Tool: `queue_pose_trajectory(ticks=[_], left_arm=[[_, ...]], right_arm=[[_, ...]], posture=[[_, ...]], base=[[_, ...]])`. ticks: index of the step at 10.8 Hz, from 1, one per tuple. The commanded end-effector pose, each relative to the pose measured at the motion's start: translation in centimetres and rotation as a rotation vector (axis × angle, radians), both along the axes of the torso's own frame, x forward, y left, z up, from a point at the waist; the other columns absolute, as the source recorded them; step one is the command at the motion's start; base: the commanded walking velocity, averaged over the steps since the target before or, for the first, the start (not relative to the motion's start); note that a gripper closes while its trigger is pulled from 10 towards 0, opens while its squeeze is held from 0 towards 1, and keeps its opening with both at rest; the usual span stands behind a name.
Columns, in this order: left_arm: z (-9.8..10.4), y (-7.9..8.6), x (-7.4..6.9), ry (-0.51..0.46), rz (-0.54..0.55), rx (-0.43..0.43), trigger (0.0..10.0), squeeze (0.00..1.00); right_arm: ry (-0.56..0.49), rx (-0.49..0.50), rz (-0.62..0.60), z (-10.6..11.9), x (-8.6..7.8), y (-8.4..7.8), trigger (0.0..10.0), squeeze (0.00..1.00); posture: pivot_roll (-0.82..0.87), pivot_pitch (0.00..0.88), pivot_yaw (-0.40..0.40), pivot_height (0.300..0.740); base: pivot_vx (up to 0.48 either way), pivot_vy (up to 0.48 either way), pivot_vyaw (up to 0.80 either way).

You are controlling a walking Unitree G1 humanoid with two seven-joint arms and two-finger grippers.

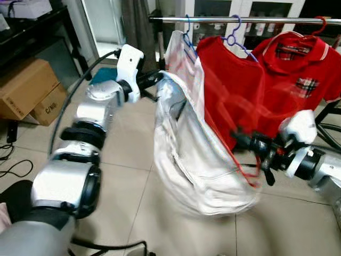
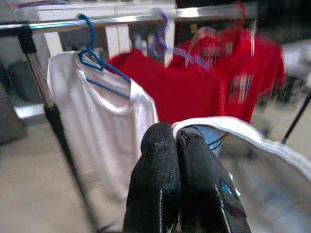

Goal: Hang hanger

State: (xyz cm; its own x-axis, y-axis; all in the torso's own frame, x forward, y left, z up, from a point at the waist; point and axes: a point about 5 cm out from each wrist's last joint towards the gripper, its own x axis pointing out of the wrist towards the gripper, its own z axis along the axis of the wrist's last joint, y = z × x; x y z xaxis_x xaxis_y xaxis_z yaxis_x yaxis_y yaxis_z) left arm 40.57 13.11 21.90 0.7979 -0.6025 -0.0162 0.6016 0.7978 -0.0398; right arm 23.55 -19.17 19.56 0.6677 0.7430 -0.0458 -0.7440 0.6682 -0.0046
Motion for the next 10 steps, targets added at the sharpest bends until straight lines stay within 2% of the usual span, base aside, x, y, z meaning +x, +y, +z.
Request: queue_pose_trajectory(ticks=[1, 2, 3, 4, 5, 6, 7, 8, 9, 10], left_arm=[[3.2, 0.5, 0.6, -0.073, 0.052, -0.114, 0.0, 0.00], [3.3, 1.0, 0.9, -0.037, 0.096, -0.215, 0.0, 0.00], [2.9, 0.7, 0.8, 0.001, 0.078, -0.236, 0.0, 0.00], [2.2, -0.1, 0.5, 0.013, 0.004, -0.177, 0.0, 0.00], [0.9, -1.9, -0.3, 0.027, -0.132, -0.064, 0.0, 0.00], [-0.8, -2.8, -1.2, 0.027, -0.193, 0.076, 0.0, 0.00], [-1.9, -2.8, -1.6, 0.031, -0.179, 0.153, 0.0, 0.00], [-2.9, -2.0, -1.8, 0.047, -0.127, 0.181, 0.0, 0.00], [-3.9, -1.0, -2.2, 0.065, -0.059, 0.182, 0.0, 0.00], [-4.5, -0.3, -2.7, 0.052, -0.004, 0.163, 5.0, 0.00]], right_arm=[[-0.008, 0.058, 0.040, 0.6, -0.7, 0.2, 10.0, 0.00], [-0.013, 0.109, 0.082, 0.9, -1.4, 0.5, 10.0, 0.00], [-0.026, 0.146, 0.026, 1.1, -0.9, 0.3, 10.0, 0.00], [-0.030, 0.177, -0.054, 1.3, 0.0, 0.1, 10.0, 0.00], [-0.027, 0.225, -0.200, 1.4, 1.7, 0.0, 10.0, 0.00], [-0.012, 0.151, -0.332, 0.6, 2.9, 0.2, 10.0, 0.00], [-0.003, 0.070, -0.391, -0.4, 3.2, 0.4, 10.0, 0.00], [0.019, 0.006, -0.428, -1.6, 3.1, 0.6, 10.0, 0.00], [0.070, -0.112, -0.487, -3.6, 2.7, 0.4, 10.0, 0.00], [0.109, -0.187, -0.543, -5.1, 2.5, 0.0, 10.0, 0.00]], posture=[[-0.13, 0.000, 0.082, 0.740], [-0.14, 0.000, 0.089, 0.740], [-0.14, 0.000, 0.091, 0.740], [-0.14, 0.000, 0.091, 0.740], [-0.15, 0.000, 0.100, 0.740], [-0.15, 0.000, 0.099, 0.740], [-0.15, 0.000, 0.095, 0.740], [-0.14, 0.000, 0.084, 0.740], [-0.13, 0.000, 0.068, 0.740], [-0.12, 0.000, 0.060, 0.740]], base=[[0.000, 0.000, 0.00], [0.000, 0.000, 0.00], [0.000, 0.000, 0.00], [0.000, 0.000, 0.00], [0.000, 0.000, 0.00], [0.000, 0.000, 0.00], [0.000, 0.000, 0.00], [0.000, 0.000, 0.00], [0.000, 0.000, 0.00], [0.000, 0.000, -0.80]])
